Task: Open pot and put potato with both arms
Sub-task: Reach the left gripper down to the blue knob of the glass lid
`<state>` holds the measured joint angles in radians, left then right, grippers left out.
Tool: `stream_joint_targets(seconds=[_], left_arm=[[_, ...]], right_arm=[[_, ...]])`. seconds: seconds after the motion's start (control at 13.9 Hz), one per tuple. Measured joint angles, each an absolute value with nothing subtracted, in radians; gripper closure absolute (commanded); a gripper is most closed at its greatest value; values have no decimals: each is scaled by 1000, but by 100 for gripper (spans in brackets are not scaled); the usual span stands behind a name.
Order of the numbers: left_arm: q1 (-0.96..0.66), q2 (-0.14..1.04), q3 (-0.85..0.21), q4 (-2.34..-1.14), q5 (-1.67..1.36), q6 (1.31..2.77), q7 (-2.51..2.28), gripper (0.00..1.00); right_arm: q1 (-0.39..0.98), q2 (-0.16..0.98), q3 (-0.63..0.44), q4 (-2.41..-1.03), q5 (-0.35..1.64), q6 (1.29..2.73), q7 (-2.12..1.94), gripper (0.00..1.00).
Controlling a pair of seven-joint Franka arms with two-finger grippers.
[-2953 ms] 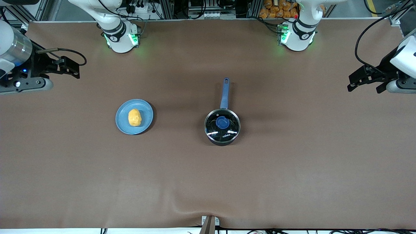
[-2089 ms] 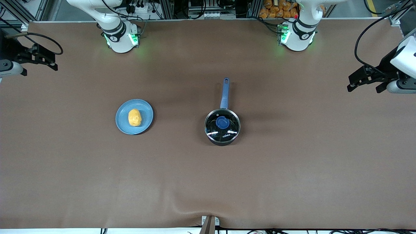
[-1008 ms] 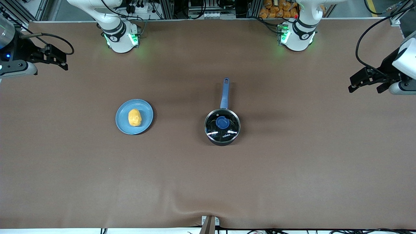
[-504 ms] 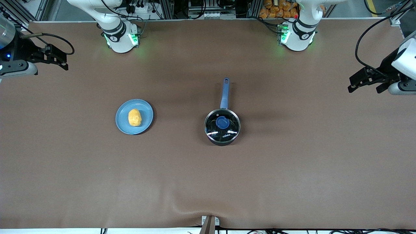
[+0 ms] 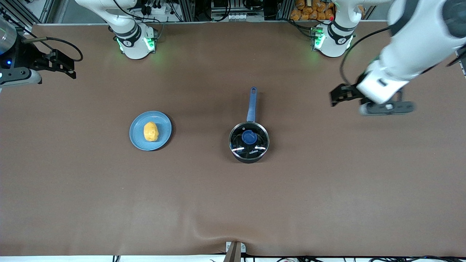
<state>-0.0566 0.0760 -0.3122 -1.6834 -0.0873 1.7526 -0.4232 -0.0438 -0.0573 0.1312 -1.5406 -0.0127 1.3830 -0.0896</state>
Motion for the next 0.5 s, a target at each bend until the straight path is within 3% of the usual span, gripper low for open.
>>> stream_joint_targets(seconds=[0.22,0.5], left_arm=[[-152,186,-351,-1671,-84,1839,-581,0],[-294,378,-350,-1560,12,1891,-802,0]], right_arm=[[-44,-57,131,-1541,-13,1381,-89,0],[-50,-57,128,-1541,-13,1365,-89,0]])
